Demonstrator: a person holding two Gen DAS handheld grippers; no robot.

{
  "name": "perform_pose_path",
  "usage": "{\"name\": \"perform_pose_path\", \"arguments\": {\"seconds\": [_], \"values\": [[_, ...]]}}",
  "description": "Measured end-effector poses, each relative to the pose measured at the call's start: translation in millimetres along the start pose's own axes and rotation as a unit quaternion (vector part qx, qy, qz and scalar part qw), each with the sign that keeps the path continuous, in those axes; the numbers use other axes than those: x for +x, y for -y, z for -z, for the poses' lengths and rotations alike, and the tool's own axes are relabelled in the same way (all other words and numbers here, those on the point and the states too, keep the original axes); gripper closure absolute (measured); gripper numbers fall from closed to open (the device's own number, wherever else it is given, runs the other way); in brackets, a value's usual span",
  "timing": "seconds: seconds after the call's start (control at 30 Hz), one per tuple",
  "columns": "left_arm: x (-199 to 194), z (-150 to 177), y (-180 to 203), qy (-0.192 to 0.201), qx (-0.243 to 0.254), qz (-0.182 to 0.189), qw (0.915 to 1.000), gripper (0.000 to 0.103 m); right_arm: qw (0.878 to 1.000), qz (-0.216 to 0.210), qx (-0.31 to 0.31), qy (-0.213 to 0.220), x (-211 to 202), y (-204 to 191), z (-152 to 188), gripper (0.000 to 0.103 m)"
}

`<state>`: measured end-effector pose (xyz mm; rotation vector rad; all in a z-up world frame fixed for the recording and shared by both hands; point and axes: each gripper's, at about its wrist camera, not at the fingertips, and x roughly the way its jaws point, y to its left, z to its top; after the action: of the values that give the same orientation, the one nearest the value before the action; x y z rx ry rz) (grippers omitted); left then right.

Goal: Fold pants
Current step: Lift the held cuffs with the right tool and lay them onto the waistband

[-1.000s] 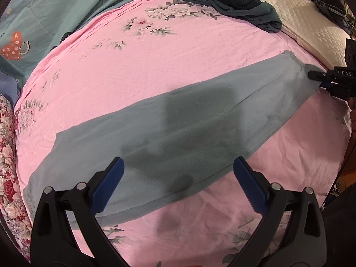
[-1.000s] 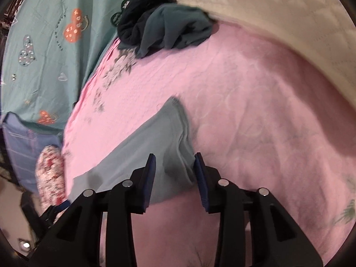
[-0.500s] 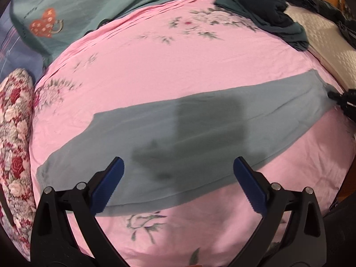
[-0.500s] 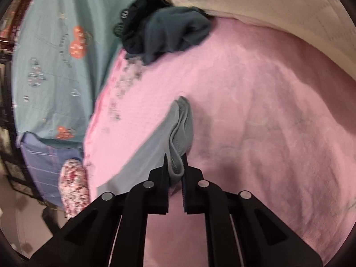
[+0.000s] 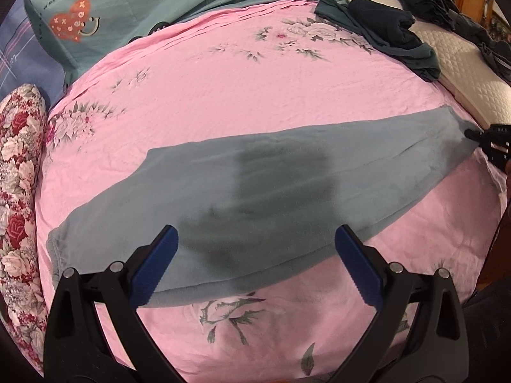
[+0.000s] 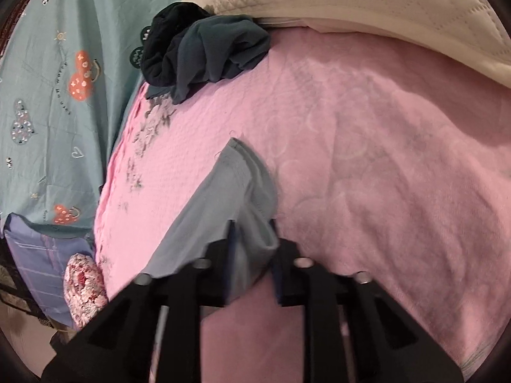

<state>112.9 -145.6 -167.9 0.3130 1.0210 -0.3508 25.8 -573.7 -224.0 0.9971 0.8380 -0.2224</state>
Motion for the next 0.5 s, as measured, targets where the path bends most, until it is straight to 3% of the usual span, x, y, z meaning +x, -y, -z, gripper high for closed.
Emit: {"name": "perform_pose_path", "arguments": {"seconds": [0.1,0.27,0.5], "values": [[-3.1,5.8,-6.3,0.003,0.013,0.005,0.9999,0.003,0.998,0.022,-0.058,0.032,-12.9,-26.6,5.8,0.096],[-8.7,14.8,-37.2,0.013,-0.019,0.004,0.9997,0.003,0.985,0.032,-0.153,0.073,-27.6,-95.0,21.1,0.096],[-25.7,47.8,-94.1,0.024,-0.064,-0.011,0.9976,0.003,0.939,0.005,-0.338,0.068,4.0,-225.4,92.7,0.096]]}}
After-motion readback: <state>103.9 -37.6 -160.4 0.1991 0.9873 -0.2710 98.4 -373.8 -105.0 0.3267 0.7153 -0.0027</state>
